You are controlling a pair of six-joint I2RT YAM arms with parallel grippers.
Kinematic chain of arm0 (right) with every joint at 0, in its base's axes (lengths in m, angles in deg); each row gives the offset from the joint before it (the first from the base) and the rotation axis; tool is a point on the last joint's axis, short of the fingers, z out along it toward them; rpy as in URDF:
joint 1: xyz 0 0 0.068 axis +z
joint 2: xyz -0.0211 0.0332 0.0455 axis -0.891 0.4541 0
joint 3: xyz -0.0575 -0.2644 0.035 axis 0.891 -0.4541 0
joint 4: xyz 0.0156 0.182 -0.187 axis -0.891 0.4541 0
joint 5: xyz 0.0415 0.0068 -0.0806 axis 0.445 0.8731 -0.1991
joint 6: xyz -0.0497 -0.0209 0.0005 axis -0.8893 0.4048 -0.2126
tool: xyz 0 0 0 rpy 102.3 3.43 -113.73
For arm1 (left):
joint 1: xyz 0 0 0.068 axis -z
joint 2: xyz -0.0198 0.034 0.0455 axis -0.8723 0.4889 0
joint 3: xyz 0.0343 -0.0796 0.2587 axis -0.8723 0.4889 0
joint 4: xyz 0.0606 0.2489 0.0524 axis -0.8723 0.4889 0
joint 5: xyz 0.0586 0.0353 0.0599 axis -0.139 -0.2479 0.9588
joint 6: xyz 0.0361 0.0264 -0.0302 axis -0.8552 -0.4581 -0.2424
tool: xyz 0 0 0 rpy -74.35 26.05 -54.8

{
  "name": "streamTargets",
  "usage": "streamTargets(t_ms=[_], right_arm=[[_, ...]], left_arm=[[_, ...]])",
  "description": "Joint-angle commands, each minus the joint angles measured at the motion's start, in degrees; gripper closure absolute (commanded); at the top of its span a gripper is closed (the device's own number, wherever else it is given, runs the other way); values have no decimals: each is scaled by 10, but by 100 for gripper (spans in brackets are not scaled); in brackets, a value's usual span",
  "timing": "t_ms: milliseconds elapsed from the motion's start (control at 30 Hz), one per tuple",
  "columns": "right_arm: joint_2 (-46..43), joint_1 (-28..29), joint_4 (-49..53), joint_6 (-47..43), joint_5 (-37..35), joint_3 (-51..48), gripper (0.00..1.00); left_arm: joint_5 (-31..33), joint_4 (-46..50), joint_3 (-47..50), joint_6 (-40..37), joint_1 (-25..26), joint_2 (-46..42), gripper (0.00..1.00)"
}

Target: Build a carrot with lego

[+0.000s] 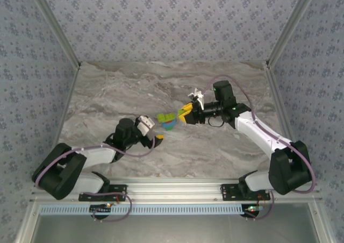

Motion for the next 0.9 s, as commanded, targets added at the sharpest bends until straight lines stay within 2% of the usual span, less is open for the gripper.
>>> streamTargets(t_ms=[0,467,633,867], right_arm=[[-7,-3,10,-8,15,13,77],[5,-9,20,-13,23,19,77],[8,-11,23,-15,25,19,77],[15,-12,24,-16,27,18,77]], left_arm=[[-58,-35,-32,-17,-17,31,3],[-126,15,-141,-70,-20,132,3],[-145,21,-166,-78,-19,168,6],[-175,52,-190,-86,-26,182,27]])
